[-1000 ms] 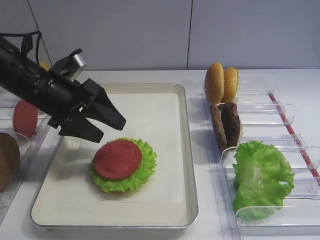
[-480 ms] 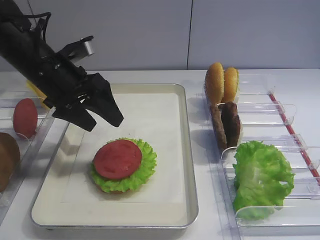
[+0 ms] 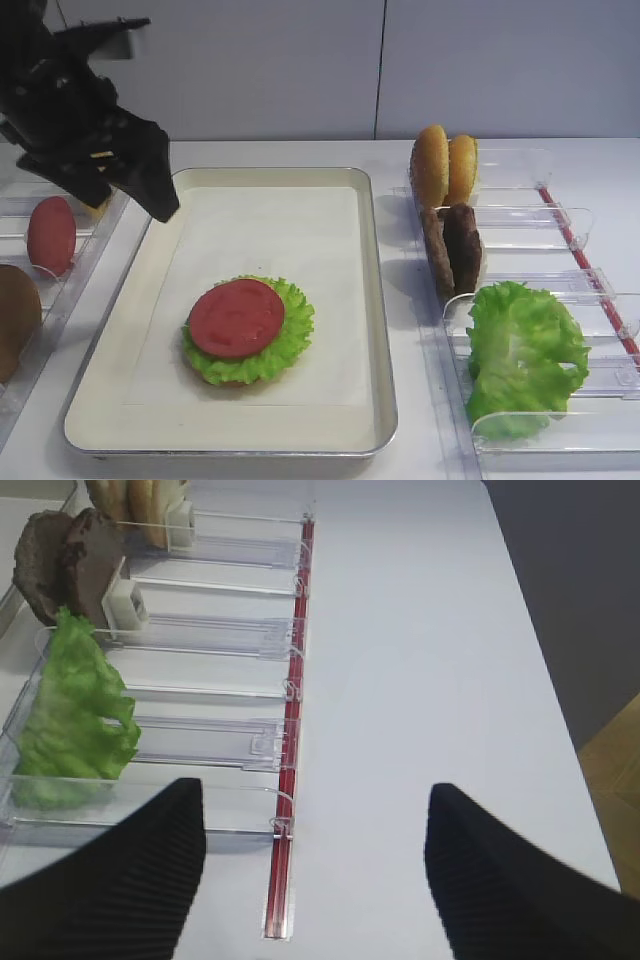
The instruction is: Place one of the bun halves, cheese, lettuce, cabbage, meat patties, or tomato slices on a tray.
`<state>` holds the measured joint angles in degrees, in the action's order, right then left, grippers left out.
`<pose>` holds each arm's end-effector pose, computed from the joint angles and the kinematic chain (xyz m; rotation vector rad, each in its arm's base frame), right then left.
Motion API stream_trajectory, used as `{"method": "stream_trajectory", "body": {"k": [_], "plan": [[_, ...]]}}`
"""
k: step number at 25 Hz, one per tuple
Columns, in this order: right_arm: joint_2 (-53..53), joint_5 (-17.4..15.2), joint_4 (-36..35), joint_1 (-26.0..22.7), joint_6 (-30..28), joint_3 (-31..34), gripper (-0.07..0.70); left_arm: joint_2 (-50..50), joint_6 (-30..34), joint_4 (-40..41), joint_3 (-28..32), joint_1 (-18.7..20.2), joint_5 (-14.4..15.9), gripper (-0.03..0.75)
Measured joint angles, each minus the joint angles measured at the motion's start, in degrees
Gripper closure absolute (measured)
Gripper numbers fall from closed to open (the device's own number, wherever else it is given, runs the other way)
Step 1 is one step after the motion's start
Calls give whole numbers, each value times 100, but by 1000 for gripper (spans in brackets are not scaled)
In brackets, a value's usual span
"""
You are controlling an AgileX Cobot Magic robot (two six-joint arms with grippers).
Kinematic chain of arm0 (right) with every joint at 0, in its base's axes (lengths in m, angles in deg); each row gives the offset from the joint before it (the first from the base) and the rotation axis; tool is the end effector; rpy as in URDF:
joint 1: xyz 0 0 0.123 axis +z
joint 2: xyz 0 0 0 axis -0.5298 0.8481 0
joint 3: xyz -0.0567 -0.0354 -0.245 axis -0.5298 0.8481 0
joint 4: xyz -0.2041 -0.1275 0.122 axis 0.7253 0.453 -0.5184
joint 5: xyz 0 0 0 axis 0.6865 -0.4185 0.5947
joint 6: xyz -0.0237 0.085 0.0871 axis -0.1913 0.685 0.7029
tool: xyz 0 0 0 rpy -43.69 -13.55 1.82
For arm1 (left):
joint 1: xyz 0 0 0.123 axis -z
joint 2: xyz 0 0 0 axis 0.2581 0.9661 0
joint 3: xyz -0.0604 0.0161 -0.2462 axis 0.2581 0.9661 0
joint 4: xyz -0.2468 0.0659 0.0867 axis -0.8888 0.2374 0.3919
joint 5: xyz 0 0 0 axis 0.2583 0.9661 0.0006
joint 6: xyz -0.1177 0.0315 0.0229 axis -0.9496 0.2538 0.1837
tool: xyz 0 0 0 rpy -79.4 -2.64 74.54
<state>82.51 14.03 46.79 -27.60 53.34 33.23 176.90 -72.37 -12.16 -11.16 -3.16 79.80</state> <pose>0.0682 -0.0001 0.2558 -0.0620 2.1242 -0.0039 0.3357 -0.0948 0.2333 0.5850 2.8208 -0.2885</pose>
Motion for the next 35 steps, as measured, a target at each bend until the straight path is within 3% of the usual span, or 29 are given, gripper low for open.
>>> {"method": "stream_trajectory", "body": {"k": [4, 8, 12, 19, 28, 35], "plan": [[0, 0, 0, 0, 0, 0, 141, -612, -459, 994, 0, 0, -301, 139], [0, 0, 0, 0, 0, 0, 141, -1259, -636, 1362, 157, 0, -630, 139], [0, 0, 0, 0, 0, 0, 141, -1901, -670, 1537, 718, 0, -1071, 139], [0, 0, 0, 0, 0, 0, 141, -3015, -670, 1780, 1843, 0, -1533, 146], [0, 0, 0, 0, 0, 0, 141, -4750, -985, 1792, 3147, 0, -1646, 153], [0, 0, 0, 0, -23, 0, 141, -6256, -1144, 1792, 4002, 0, -1555, 153]]}}
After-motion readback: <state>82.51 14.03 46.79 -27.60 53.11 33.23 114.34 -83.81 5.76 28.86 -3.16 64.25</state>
